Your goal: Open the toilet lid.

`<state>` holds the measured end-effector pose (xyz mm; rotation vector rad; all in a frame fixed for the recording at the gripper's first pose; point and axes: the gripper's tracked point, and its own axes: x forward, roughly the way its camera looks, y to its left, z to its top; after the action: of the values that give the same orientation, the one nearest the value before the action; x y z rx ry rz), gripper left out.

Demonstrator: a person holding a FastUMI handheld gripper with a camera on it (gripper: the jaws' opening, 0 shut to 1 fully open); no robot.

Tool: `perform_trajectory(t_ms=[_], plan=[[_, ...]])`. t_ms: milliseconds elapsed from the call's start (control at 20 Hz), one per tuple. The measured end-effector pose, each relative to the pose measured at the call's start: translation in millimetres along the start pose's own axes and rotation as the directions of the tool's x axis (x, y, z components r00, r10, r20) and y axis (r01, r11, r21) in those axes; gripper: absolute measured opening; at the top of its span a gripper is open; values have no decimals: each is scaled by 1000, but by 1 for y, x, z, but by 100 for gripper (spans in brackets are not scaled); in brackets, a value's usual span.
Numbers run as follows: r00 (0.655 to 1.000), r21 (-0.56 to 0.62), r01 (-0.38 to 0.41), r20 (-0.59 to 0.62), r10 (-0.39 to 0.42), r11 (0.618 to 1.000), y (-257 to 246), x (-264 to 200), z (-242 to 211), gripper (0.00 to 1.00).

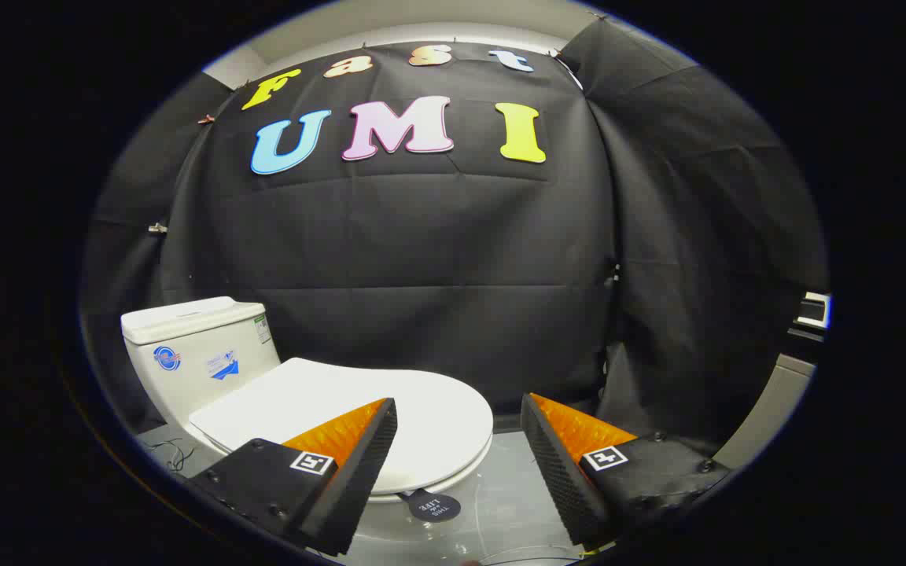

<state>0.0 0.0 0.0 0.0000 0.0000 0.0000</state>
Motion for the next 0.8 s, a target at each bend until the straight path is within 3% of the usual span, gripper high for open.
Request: perform_trajectory(t_ms=[800], plan=[[1000, 2, -15, -27, 15, 1000, 2, 1, -7, 99]])
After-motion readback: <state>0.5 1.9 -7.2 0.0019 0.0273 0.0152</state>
